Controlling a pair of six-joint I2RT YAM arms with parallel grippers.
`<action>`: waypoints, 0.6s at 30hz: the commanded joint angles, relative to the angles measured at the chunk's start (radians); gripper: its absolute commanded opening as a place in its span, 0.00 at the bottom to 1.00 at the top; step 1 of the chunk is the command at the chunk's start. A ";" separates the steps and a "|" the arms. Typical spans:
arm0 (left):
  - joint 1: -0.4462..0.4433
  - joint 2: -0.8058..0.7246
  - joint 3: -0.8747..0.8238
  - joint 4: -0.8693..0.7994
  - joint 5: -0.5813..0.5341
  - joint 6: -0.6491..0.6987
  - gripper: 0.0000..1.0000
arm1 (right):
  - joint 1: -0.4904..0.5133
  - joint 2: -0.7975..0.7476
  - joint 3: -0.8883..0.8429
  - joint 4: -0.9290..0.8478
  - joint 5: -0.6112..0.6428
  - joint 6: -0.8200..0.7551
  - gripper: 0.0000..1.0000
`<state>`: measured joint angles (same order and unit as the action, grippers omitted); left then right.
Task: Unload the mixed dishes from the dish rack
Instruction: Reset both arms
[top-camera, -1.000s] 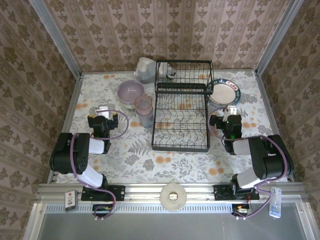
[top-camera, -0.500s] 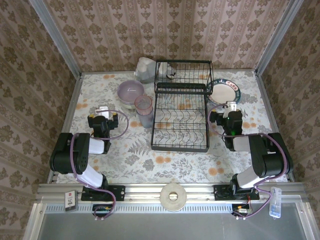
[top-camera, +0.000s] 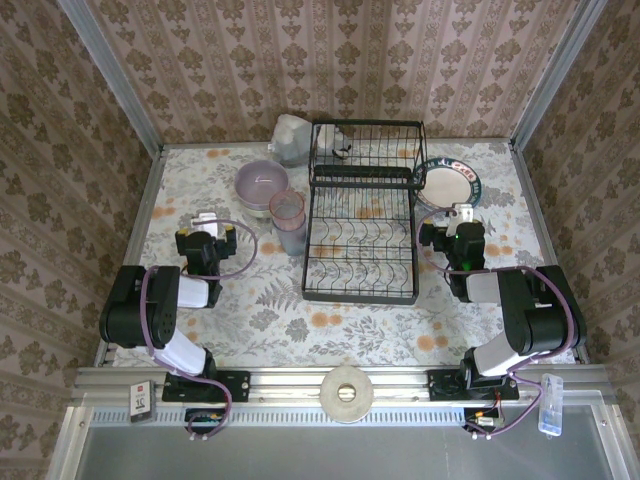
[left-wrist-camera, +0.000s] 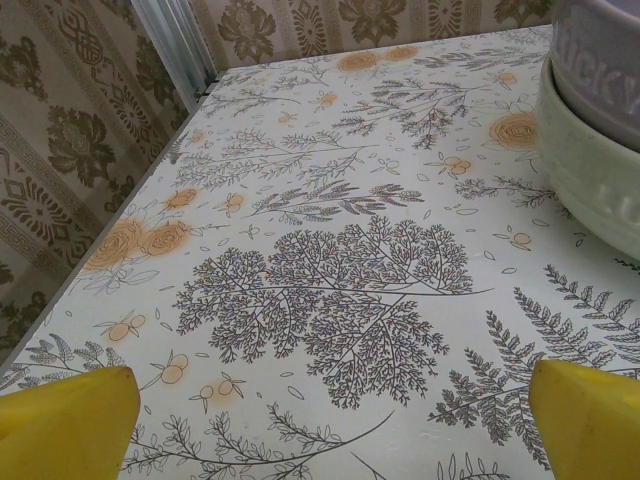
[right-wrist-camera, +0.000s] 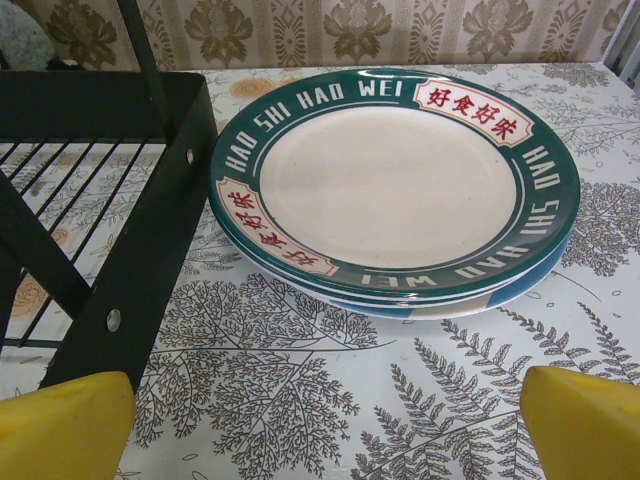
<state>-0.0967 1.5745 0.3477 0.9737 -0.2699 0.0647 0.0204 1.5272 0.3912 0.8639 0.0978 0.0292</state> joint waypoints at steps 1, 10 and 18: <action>0.004 -0.014 0.013 0.019 0.004 0.006 1.00 | 0.003 0.002 0.015 -0.008 0.002 0.005 1.00; 0.003 -0.013 0.013 0.019 0.003 0.007 1.00 | 0.003 0.004 0.018 -0.012 -0.001 0.006 1.00; 0.003 -0.014 0.013 0.019 0.001 0.007 1.00 | -0.003 0.007 0.026 -0.027 -0.012 0.009 1.00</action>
<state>-0.0967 1.5745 0.3477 0.9737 -0.2699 0.0647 0.0200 1.5272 0.3927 0.8562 0.0971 0.0296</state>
